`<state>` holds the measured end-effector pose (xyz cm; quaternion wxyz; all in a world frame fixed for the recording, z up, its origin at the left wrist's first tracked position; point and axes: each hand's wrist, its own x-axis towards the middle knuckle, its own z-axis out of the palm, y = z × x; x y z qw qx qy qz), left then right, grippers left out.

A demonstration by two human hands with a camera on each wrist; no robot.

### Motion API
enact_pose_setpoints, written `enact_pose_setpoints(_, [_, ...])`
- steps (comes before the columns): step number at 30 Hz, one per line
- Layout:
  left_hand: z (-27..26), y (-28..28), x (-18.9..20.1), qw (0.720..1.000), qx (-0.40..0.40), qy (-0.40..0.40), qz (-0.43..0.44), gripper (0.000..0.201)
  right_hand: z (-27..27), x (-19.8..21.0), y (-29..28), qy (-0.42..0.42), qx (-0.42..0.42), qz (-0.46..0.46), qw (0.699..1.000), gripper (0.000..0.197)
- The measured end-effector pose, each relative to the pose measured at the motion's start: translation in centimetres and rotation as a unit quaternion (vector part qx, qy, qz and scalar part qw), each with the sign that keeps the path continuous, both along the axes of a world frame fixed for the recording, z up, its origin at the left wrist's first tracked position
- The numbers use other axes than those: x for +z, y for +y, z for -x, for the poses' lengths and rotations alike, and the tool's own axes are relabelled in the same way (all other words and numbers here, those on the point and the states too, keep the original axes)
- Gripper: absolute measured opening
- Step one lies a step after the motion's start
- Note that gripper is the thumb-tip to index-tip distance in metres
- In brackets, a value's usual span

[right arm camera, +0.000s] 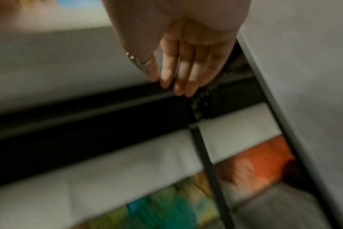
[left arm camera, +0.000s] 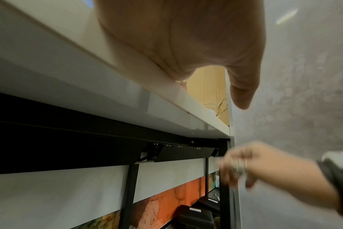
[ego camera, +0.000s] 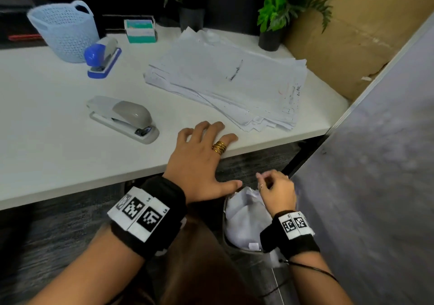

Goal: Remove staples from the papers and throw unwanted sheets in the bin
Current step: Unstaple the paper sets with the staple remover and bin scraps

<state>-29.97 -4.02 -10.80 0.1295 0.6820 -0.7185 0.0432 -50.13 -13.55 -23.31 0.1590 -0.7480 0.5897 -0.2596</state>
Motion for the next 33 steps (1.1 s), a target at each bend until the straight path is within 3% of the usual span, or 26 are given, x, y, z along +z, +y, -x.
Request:
enact_pose_setpoints(3, [0.0, 0.1, 0.3, 1.0, 0.005, -0.003, -0.014, 0.087, -2.3, 7.5, 1.5, -0.15, -0.021, 0.201, 0.968, 0.034])
enact_pose_setpoints(6, [-0.1, 0.0, 0.1, 1.0, 0.003, -0.012, -0.028, 0.087, -4.2, 12.8, 0.7, -0.188, -0.001, 0.25, 0.95, 0.035])
enact_pose_setpoints(8, [-0.2, 0.0, 0.1, 0.999, 0.002, -0.033, -0.034, 0.085, -5.3, 14.6, -1.1, -0.13, 0.033, 0.199, 0.971, 0.027])
enact_pose_setpoints(11, [-0.3, 0.0, 0.0, 0.998, 0.0, -0.04, -0.039, 0.085, -6.0, 15.0, -3.7, 0.053, 0.063, 0.074, 0.994, 0.042])
enact_pose_setpoints(13, [-0.4, 0.1, -0.1, 0.999, 0.001, -0.032, -0.038, 0.088, -6.0, 14.5, -3.9, 0.076, 0.051, 0.035, 0.995, 0.043])
enact_pose_setpoints(17, [-0.4, 0.0, -0.2, 0.999, -0.002, -0.023, -0.044, 0.091, -4.7, 14.1, -2.9, -0.016, -0.06, 0.07, 0.996, 0.032])
enact_pose_setpoints(21, [-0.5, -0.1, -0.3, 0.998, -0.009, -0.026, -0.05, 0.092, -3.4, 15.0, -2.6, -0.032, -0.175, -0.049, 0.983, 0.083])
enact_pose_setpoints(23, [-0.5, -0.2, -0.3, 0.998, -0.012, -0.023, -0.051, 0.093, -3.0, 15.3, -2.4, -0.097, -0.17, -0.09, 0.977, 0.092])
enact_pose_setpoints(29, [-0.6, 0.0, 0.0, 0.998, -0.013, -0.023, -0.063, 0.097, -2.2, 14.9, -2.2, -0.28, -0.15, -0.136, 0.938, 0.078])
enact_pose_setpoints(33, [-0.6, 0.0, 0.3, 0.997, -0.015, -0.011, -0.073, 0.102, -2.5, 15.9, -1.7, -0.419, -0.105, -0.229, 0.872, 0.042])
